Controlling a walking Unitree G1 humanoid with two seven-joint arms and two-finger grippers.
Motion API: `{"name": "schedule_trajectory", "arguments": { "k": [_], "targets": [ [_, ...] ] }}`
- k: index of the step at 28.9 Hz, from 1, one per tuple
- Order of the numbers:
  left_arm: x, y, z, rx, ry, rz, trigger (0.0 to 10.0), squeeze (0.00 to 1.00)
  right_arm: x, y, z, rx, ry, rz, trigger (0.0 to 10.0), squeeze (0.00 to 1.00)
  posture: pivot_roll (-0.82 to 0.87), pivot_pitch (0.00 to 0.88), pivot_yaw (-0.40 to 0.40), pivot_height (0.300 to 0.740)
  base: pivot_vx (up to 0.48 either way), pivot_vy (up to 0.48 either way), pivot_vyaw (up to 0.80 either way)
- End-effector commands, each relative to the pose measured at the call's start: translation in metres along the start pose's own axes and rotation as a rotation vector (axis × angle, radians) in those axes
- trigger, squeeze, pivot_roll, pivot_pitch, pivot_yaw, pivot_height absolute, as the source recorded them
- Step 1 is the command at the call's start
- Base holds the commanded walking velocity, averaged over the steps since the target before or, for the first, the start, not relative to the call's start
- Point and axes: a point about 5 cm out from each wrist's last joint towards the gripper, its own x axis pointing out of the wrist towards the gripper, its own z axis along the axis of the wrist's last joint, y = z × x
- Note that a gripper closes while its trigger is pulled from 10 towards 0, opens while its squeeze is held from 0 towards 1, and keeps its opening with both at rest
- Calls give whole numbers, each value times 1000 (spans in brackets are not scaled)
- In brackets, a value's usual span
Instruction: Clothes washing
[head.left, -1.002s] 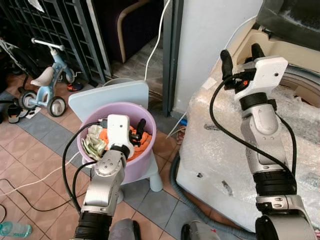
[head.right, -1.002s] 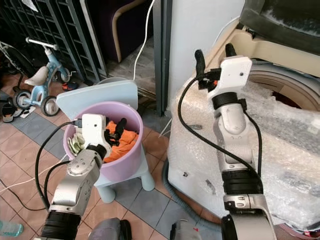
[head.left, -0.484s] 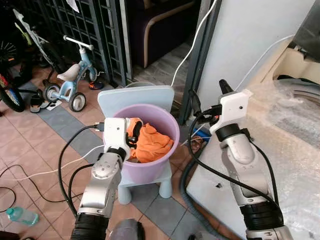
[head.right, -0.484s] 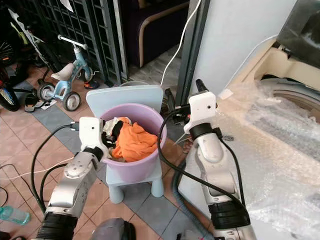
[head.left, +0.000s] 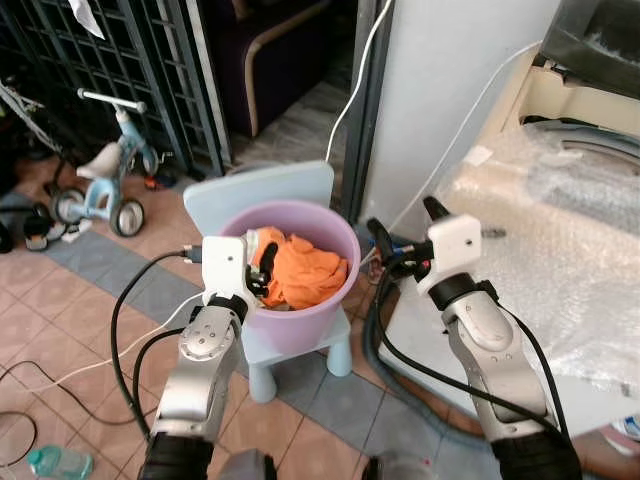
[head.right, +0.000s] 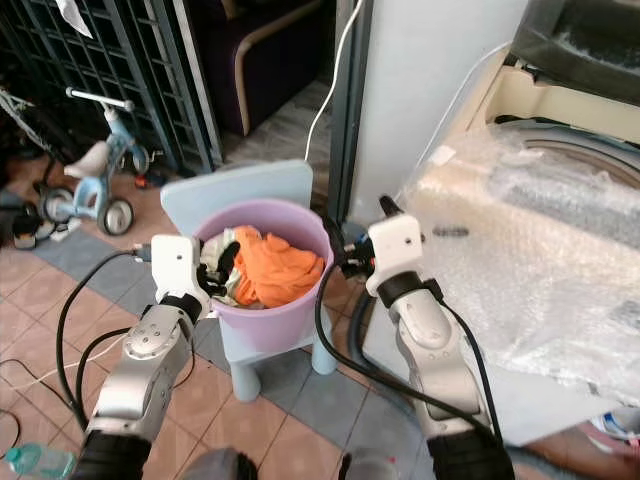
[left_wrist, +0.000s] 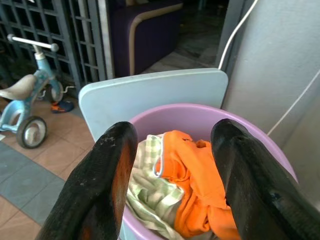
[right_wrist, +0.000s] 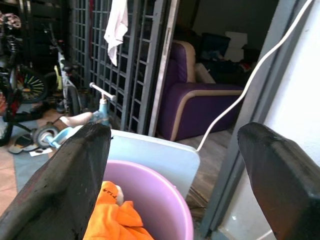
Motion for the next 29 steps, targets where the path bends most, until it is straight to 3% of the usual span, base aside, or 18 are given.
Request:
{"name": "schedule_trajectory", "arguments": {
  "k": [1, 5, 11, 13, 16, 18, 19, 20, 23, 25, 26, 29],
  "targets": [
    [-2, -1, 2, 2, -3, 7, 10000, 0, -4, -8, -4, 0, 41, -26, 10000, 0, -81, 80, 65, 740, 0, 0, 0],
    [-3, 8, 1, 22, 3, 41, 10000, 0, -12, -13, -9, -10, 83, -22, 10000, 0, -81, 86, 74, 740, 0, 0, 0],
    [-5, 18, -1, 38, 13, 75, 10000, 0, -17, -33, -13, -13, 113, -133, 10000, 0, -81, 81, 76, 740, 0, 0, 0],
    [-6, 23, -4, 23, 30, 103, 10000, 0, -17, -46, -12, -80, 116, -258, 10000, 0, -77, 73, 72, 740, 0, 0, 0],
    [-8, 26, -7, 13, 49, 131, 10000, 0, -19, -51, -10, -141, 103, -313, 10000, 0, -71, 71, 68, 740, 0, 0, 0],
    [-10, 31, -8, -16, 62, 151, 10000, 0, -28, -51, -16, -87, 112, -351, 10000, 0, -67, 68, 67, 740, 0, 0, 0],
    [-12, 37, -8, -22, 54, 153, 10000, 0, -42, -52, -27, -2, 154, -427, 10000, 0, -71, 71, 71, 740, 0, 0, 0],
    [-14, 40, -9, -22, 56, 158, 10000, 0, -52, -50, -36, 57, 191, -472, 10000, 0, -75, 71, 71, 740, 0, 0, 0],
    [-18, 42, -15, 29, 58, 160, 10000, 0, -63, -38, -45, -17, 201, -392, 10000, 0, -82, 75, 69, 740, 0, 0, 0],
    [-19, 41, -16, 34, 61, 156, 10000, 0, -71, -35, -52, 30, 260, -411, 10000, 0, -85, 78, 64, 740, 0, 0, 0],
    [-19, 40, -15, 39, 57, 155, 10000, 0, -77, -29, -56, 127, 279, -391, 10000, 0, -83, 81, 62, 740, 0, 0, 0],
    [-18, 40, -15, 48, 50, 153, 10000, 0, -82, -19, -58, 48, 299, -361, 10000, 0, -84, 85, 60, 740, 0, 0, 0]
  ]
}}
